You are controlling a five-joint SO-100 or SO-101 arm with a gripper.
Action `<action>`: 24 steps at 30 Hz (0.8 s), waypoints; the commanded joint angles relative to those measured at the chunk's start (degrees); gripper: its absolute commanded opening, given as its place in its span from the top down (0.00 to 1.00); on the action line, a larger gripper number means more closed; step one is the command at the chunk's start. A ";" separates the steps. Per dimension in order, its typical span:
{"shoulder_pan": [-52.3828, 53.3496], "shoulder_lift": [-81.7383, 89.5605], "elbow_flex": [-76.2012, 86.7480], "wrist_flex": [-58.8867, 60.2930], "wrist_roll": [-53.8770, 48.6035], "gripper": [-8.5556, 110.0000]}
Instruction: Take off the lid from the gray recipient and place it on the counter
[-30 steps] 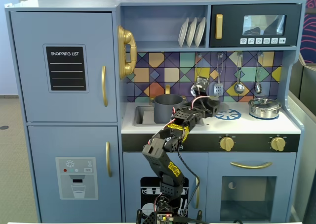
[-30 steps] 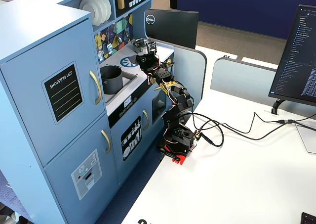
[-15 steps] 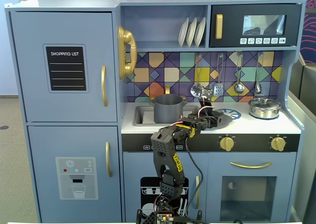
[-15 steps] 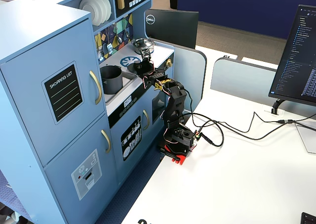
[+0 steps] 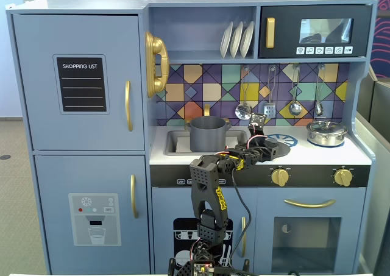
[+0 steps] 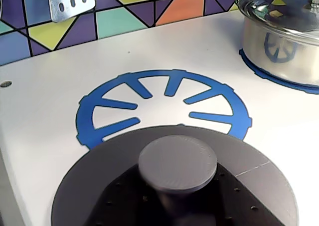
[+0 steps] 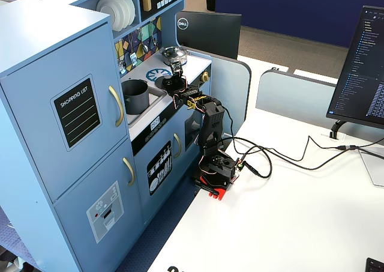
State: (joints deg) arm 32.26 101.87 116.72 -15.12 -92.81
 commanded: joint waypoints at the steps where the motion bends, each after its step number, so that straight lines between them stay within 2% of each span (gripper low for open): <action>1: 1.76 1.76 -1.05 -1.93 1.23 0.71; 5: 2.11 3.25 0.62 -2.81 0.70 0.66; 13: 1.23 7.12 -1.32 -3.25 2.02 0.67; 17: 1.14 11.87 -2.37 0.18 1.05 0.69; 21: 0.44 21.09 -0.44 8.61 1.32 0.76; 24: -1.76 33.75 2.72 24.61 3.78 0.90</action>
State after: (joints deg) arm 32.61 120.59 119.44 -4.66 -90.62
